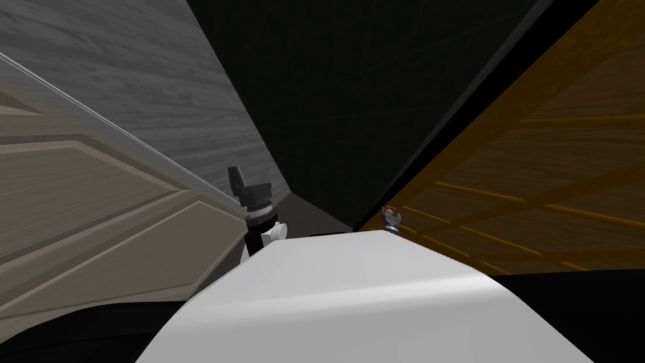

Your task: Pull the door open

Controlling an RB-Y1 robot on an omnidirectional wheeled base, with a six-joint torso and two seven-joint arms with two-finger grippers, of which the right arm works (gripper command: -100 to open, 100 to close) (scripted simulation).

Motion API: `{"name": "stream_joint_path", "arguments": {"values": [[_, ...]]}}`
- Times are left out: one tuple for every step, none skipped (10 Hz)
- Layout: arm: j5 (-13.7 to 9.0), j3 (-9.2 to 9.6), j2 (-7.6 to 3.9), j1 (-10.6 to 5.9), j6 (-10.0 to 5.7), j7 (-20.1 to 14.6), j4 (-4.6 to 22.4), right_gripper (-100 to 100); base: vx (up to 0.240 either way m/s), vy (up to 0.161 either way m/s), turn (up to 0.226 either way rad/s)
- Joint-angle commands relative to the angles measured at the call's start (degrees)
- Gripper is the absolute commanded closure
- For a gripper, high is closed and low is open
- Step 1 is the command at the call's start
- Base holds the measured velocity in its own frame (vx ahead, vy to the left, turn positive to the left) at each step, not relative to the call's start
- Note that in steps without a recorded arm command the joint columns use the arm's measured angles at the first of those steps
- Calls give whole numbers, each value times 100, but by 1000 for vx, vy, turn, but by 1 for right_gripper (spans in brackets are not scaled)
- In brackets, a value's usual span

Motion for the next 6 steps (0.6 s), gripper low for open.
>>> {"name": "stream_joint_path", "arguments": {"values": [[83, -176, 0, 12, 71, -52, -9, -100, 0, 11, 38], [253, -372, 46, -5, 163, -152, 74, -100, 5, 6, 55], [411, -512, 89, -21, 249, -247, 151, -100, 6, -2, 83], [411, -552, 89, -21, 249, -247, 151, -100, 2, 5, 33], [541, -691, 125, -34, 319, -324, 215, -100, 2, 1, 53], [648, -806, 154, -46, 379, -390, 269, -100, 5, -4, 60]]}}
